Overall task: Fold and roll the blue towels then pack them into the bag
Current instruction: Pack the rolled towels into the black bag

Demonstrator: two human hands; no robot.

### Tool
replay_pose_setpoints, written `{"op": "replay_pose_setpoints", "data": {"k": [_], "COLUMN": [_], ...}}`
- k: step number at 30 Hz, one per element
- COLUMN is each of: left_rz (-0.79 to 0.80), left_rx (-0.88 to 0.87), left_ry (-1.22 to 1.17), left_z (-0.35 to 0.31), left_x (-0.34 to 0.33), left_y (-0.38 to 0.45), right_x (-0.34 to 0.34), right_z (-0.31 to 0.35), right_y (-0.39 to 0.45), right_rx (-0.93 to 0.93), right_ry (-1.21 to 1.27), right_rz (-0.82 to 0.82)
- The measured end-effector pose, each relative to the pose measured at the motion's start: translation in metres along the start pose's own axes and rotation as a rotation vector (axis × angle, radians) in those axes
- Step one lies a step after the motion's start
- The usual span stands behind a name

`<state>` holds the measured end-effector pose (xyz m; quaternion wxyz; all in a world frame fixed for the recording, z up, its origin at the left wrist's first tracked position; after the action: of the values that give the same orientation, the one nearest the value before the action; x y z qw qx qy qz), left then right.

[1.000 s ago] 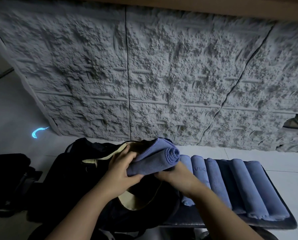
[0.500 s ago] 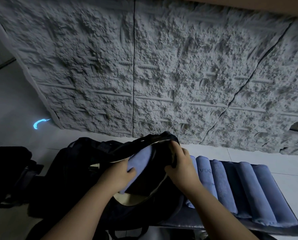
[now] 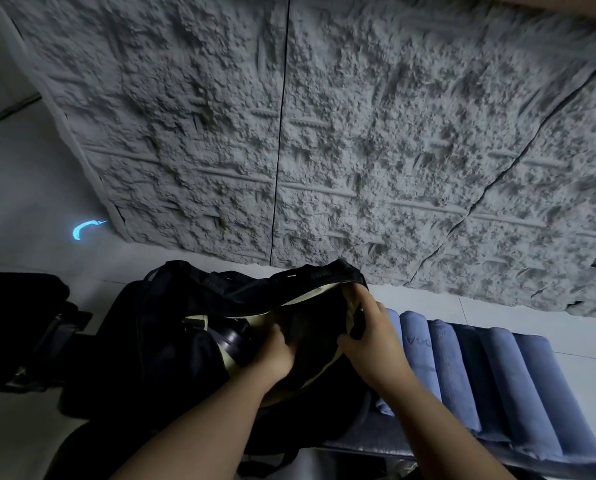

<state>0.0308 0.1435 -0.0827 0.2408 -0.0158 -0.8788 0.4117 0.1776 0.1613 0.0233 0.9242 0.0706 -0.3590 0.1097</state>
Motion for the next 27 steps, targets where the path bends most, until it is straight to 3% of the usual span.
{"op": "replay_pose_setpoints", "data": {"k": [7, 13, 17, 24, 27], "left_rz": [-0.06, -0.307, -0.213, -0.063, -0.171], "left_rx": [0.005, -0.118, -0.178, -0.225, -0.323], "left_ry": [0.116, 0.252, 0.292, 0.647, 0.653], "left_z": [0.006, -0.005, -0.011, 0.001, -0.016], "left_x": [-0.006, -0.003, -0.008, 0.001, -0.001], "left_y": [-0.012, -0.034, -0.053, -0.049, -0.053], "right_x": [-0.004, -0.002, -0.006, -0.009, 0.0], "right_z": [-0.002, -0.006, -0.004, -0.013, -0.012], "right_y": [-0.001, 0.0, -0.002, -0.004, -0.01], "right_rx": [0.029, 0.016, 0.0, -0.037, -0.027], "right_ry": [-0.033, -0.06, 0.028, 0.052, 0.082], "right_rz": [0.029, 0.029, 0.062, 0.093, 0.07]}}
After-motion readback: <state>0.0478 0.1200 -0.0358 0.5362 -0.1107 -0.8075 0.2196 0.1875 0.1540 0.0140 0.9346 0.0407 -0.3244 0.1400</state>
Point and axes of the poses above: each hand's wrist, its own y-axis towards the middle knuckle, its own x-axis out of the back of the hand, z = x × y, the point moved 4 cm from there along y, towards the middle knuckle, and after that the axes turned 4 degrees about x, right-handed, at the moved point
